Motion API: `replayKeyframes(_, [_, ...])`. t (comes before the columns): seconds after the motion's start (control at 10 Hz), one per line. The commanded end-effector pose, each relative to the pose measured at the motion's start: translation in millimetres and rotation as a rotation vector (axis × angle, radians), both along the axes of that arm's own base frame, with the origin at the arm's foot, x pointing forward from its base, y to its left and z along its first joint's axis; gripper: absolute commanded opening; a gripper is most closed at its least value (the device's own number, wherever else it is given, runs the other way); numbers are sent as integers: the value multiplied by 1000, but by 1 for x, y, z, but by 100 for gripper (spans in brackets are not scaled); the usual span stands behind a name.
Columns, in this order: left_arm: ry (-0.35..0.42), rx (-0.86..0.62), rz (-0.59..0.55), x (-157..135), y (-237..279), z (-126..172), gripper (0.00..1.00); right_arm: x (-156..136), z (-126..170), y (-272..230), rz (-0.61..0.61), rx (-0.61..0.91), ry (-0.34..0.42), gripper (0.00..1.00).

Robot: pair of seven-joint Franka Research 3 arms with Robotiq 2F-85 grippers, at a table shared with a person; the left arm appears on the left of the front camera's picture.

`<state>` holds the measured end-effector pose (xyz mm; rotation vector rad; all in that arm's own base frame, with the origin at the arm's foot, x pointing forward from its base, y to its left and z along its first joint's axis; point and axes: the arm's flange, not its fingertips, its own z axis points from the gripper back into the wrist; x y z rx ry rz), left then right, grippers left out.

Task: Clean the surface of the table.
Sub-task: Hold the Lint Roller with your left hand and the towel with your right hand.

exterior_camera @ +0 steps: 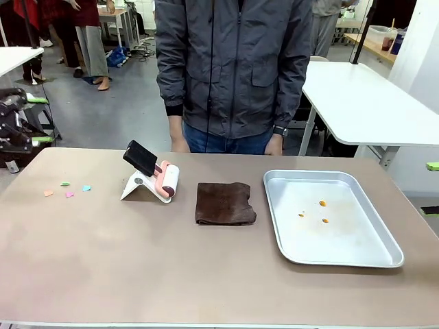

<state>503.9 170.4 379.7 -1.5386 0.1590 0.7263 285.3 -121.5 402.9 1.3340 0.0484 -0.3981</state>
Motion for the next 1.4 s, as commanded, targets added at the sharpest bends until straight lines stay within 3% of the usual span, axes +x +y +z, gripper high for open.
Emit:
replayKeyframes(0.0, [-88, -66, 44, -11, 1, -11, 100, 0, 3, 0, -2, 13, -19, 100])
replayKeyframes(0.1, [0, 0, 0, 0, 0, 0, 100, 0, 3, 0, -2, 13, -19, 100])
replayKeyframes(1.3, [0, 0, 0, 0, 0, 0, 100, 0, 3, 0, -2, 13, -19, 100])
